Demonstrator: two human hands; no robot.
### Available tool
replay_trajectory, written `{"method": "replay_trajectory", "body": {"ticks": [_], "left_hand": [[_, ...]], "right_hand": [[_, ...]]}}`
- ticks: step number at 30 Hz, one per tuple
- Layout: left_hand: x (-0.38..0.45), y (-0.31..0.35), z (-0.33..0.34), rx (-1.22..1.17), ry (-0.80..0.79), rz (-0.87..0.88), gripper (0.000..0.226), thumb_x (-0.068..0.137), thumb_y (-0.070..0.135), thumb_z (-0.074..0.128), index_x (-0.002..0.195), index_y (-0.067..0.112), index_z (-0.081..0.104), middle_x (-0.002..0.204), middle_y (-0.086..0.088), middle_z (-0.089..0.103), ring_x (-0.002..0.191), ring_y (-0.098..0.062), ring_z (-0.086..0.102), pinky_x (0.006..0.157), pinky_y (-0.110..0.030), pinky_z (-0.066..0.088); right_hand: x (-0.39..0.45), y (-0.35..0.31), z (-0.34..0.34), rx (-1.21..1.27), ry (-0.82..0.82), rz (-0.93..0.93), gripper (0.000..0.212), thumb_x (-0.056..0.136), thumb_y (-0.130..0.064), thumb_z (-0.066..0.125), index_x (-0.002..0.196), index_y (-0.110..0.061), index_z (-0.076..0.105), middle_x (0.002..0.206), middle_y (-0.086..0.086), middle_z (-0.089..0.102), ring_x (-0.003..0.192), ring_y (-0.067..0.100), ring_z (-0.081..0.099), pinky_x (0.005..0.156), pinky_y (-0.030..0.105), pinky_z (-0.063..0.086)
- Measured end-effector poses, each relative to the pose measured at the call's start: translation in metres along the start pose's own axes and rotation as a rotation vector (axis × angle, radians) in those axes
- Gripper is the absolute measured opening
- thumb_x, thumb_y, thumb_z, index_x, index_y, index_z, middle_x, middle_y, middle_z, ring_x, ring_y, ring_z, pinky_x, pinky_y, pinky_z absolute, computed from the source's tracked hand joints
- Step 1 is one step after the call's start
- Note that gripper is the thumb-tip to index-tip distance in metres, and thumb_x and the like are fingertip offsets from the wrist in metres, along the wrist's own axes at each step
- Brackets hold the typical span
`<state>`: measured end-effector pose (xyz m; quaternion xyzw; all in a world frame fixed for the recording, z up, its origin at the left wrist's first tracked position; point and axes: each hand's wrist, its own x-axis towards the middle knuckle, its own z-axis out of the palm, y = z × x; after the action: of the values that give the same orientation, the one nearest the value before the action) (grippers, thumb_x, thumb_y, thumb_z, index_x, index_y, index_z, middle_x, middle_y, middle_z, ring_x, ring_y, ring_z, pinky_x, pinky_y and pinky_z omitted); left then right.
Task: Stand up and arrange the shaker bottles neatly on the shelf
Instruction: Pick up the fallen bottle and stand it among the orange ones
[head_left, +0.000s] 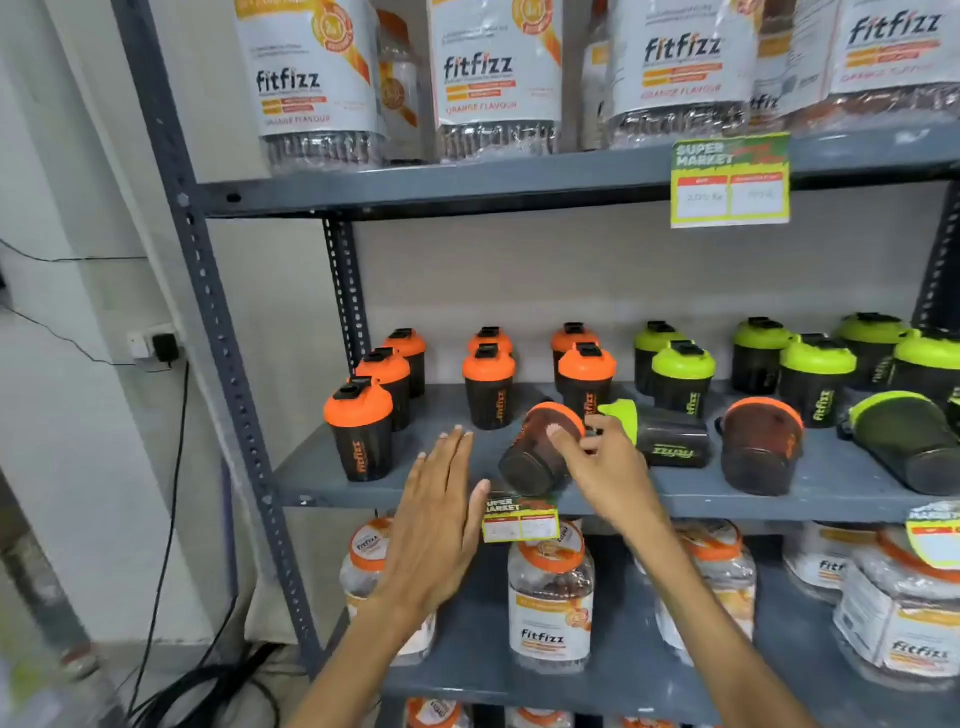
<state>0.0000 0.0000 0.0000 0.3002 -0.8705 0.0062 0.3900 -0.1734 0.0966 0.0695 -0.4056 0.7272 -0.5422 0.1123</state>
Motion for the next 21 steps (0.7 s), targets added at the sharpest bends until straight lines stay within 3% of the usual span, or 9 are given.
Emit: {"method": "replay_trajectory", "body": {"ticks": [3, 6, 9, 12, 16, 21], "left_hand": [[0.004, -0.028, 0.004, 0.074, -0.099, -0.04, 0.067, 0.101, 0.051, 0.013, 0.156, 0.014, 0.021, 0.164, -0.005, 0.024, 0.151, -0.017, 0.016, 0.122, -0.029, 0.003], [0.006, -0.052, 0.012, 0.134, -0.215, -0.002, 0.072, 0.098, 0.052, 0.003, 0.156, 0.012, 0.018, 0.164, -0.008, 0.02, 0.152, -0.02, 0.015, 0.122, -0.031, 0.001], [0.007, -0.07, 0.018, 0.158, -0.296, 0.03, 0.077, 0.095, 0.053, -0.003, 0.156, 0.012, 0.017, 0.164, -0.008, 0.021, 0.152, -0.02, 0.015, 0.121, -0.031, 0.001], [0.007, -0.079, 0.021, 0.19, -0.311, 0.056, 0.073, 0.097, 0.051, 0.0, 0.156, 0.012, 0.021, 0.163, -0.007, 0.025, 0.151, -0.019, 0.018, 0.12, -0.03, -0.001], [0.008, -0.087, 0.023, 0.173, -0.293, 0.074, 0.059, 0.105, 0.045, 0.017, 0.154, 0.015, 0.028, 0.161, -0.005, 0.031, 0.15, -0.019, 0.023, 0.119, -0.029, -0.001], [0.007, -0.09, 0.024, 0.166, -0.287, 0.089, 0.064, 0.102, 0.047, 0.011, 0.155, 0.015, 0.027, 0.162, -0.004, 0.03, 0.15, -0.018, 0.022, 0.119, -0.028, -0.001]], "right_hand": [[0.022, 0.0, 0.015, -0.052, 0.026, 0.149, 0.068, 0.088, -0.057, 0.055, 0.121, 0.002, 0.048, 0.109, 0.015, 0.062, 0.107, 0.031, 0.058, 0.078, 0.032, 0.038], [0.033, 0.002, 0.035, -0.027, -0.006, 0.279, 0.095, 0.084, -0.07, 0.049, 0.134, 0.009, 0.04, 0.132, 0.024, 0.055, 0.122, 0.038, 0.055, 0.096, 0.039, 0.045], [0.036, 0.003, 0.054, 0.002, 0.019, 0.308, 0.103, 0.076, -0.077, 0.053, 0.138, 0.004, 0.042, 0.141, 0.022, 0.049, 0.127, 0.037, 0.051, 0.105, 0.042, 0.043], [0.039, 0.001, 0.065, 0.015, 0.053, 0.352, 0.108, 0.074, -0.067, 0.065, 0.142, 0.008, 0.028, 0.144, 0.023, 0.045, 0.13, 0.037, 0.049, 0.105, 0.041, 0.042], [0.051, 0.015, 0.072, 0.089, 0.104, 0.338, 0.099, 0.05, -0.066, 0.063, 0.124, -0.001, 0.056, 0.122, 0.018, 0.064, 0.109, 0.034, 0.064, 0.094, 0.045, 0.054], [0.031, 0.004, 0.067, 0.364, 0.061, 0.335, 0.037, 0.073, -0.033, 0.071, 0.103, -0.01, 0.069, 0.094, 0.014, 0.076, 0.083, 0.027, 0.073, 0.06, 0.028, 0.054]]}}
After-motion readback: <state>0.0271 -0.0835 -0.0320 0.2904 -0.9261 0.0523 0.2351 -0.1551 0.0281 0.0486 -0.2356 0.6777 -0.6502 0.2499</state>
